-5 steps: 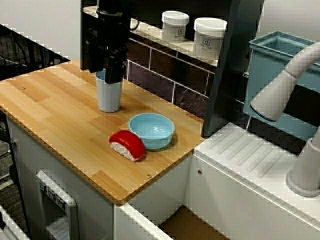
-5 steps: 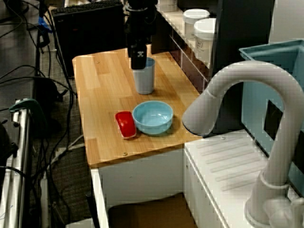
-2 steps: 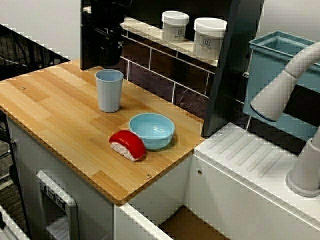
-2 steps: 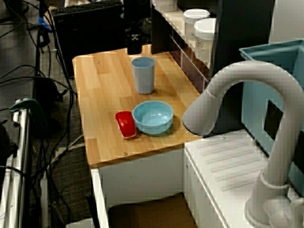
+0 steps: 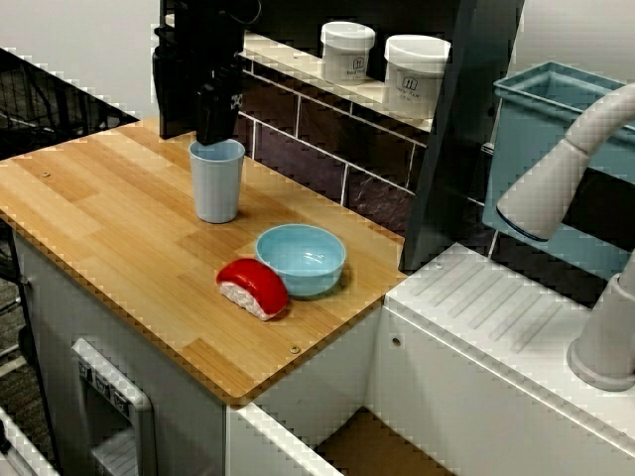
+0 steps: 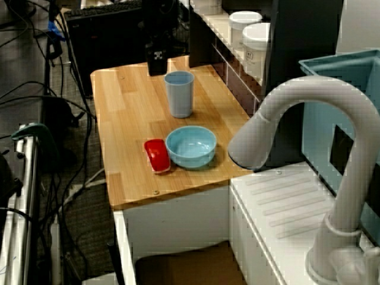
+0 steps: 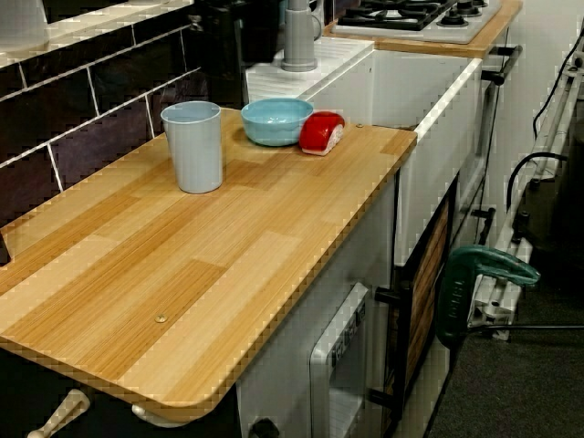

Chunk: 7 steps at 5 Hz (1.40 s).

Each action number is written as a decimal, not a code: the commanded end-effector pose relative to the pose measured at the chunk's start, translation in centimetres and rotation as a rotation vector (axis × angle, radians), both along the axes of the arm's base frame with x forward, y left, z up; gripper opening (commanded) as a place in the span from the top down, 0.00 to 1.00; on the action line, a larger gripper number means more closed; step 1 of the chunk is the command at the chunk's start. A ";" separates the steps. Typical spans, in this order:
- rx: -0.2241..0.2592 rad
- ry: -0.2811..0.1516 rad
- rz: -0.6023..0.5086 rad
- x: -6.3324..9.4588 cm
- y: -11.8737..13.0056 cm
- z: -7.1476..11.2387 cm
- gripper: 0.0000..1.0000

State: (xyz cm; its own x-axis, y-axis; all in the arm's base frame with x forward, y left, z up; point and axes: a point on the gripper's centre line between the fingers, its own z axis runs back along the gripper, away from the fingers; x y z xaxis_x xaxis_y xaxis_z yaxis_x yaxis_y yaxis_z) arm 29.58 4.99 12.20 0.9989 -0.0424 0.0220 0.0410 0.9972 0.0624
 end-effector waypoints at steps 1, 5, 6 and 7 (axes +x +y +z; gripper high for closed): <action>0.027 -0.081 0.240 -1.1 -2.1 0.1 0.00; 0.000 -0.088 0.279 0.1 -4.3 -3.6 0.00; -0.003 -0.085 0.296 0.6 -4.6 -4.7 0.00; -0.003 -0.075 0.299 1.2 -5.2 -5.7 0.00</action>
